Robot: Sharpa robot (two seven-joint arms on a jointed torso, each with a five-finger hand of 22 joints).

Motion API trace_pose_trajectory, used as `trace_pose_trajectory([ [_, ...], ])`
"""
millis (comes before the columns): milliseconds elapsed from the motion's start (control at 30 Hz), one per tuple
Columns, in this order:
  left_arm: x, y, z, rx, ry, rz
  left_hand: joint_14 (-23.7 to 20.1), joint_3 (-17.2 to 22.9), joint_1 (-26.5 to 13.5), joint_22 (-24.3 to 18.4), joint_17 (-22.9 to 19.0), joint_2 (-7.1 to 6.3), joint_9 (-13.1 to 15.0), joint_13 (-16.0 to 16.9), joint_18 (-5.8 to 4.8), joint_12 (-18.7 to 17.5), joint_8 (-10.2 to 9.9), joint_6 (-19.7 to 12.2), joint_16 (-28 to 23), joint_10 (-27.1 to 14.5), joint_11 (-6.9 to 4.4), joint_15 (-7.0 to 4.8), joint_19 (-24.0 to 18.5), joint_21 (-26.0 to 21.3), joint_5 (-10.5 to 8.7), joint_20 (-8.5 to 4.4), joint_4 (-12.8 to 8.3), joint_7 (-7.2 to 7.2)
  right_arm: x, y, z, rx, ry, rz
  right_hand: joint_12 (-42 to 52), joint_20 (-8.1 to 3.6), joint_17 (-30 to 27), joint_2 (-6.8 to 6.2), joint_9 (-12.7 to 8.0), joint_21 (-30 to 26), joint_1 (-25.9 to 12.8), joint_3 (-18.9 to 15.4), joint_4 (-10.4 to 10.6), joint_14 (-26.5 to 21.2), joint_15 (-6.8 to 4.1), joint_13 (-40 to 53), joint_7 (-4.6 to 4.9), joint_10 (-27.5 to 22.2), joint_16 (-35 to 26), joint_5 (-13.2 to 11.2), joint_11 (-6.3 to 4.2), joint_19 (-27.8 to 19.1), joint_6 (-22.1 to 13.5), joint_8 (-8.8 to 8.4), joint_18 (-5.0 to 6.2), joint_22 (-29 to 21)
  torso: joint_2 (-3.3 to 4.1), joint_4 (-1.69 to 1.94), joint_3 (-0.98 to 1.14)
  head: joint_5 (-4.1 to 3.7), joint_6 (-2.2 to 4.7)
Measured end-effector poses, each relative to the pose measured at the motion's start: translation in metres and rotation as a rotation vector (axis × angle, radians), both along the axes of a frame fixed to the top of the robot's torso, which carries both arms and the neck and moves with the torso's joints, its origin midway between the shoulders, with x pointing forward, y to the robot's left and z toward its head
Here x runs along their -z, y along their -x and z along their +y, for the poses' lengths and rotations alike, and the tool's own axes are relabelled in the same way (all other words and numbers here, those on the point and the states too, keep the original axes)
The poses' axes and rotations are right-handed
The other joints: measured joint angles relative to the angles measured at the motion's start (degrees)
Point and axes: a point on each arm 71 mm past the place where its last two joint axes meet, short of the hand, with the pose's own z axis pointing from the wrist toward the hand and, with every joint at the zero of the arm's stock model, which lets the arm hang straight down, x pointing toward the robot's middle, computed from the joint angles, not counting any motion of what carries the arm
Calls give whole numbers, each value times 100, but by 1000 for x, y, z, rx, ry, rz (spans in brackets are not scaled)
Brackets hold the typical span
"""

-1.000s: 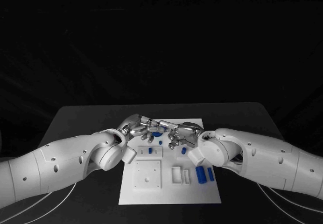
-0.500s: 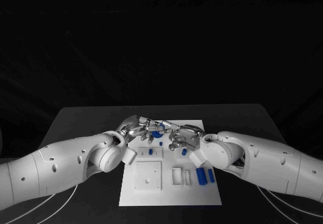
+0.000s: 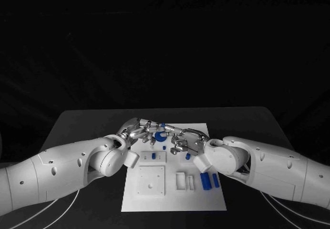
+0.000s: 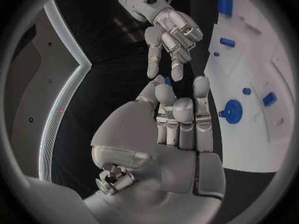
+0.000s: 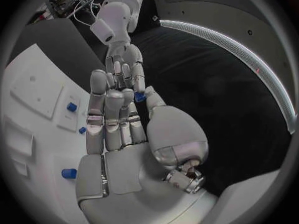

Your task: Assemble the parts on the task board

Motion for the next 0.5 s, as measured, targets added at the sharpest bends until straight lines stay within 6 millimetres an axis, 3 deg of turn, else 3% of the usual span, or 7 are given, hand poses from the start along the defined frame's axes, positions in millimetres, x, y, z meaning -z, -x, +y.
trace_pose_trajectory([
  [133, 0, 1, -1, 7, 10, 4, 0, 0, -20, 0, -8, 7, 1, 4, 0, 0, 0, 0, 0, 0, 0, 0, 0, 0, -3, 0, 0, 0, -1, 0, 1, 1, -12, -1, 0, 0, 8, 8, -5, 10, -14, 26, -11, 9, -8, 7, 0, 0, 0, 0, 0, 0, 0, 0, 0, 0, 2, 0, 1, -5, 2],
  [267, 0, 2, -3, 20, 19, 8, 0, -1, -19, 0, -20, 8, 1, 6, 0, 0, -1, 0, 0, 0, 1, 0, 0, 0, -4, 0, 0, 0, -1, 0, 2, 5, -20, -2, 0, 0, 7, -61, -5, 10, -84, 14, 1, 9, -8, 6, 12, 0, 0, 0, 0, -1, -13, 0, -1, -1, 3, 0, 1, -9, 5],
  [500, 0, 4, -6, 45, 32, 14, 0, -2, -3, -1, -21, 25, 2, 11, 0, 0, -14, 1, 0, 0, 1, 0, 0, 0, -5, 0, 1, 0, -1, -1, 3, 10, -26, -2, 0, 21, -53, -180, -5, 10, -203, -255, 187, -21, 22, 15, 93, -33, -46, -21, 31, -22, -219, -1, -1, -1, 3, -2, 0, -21, 6],
])
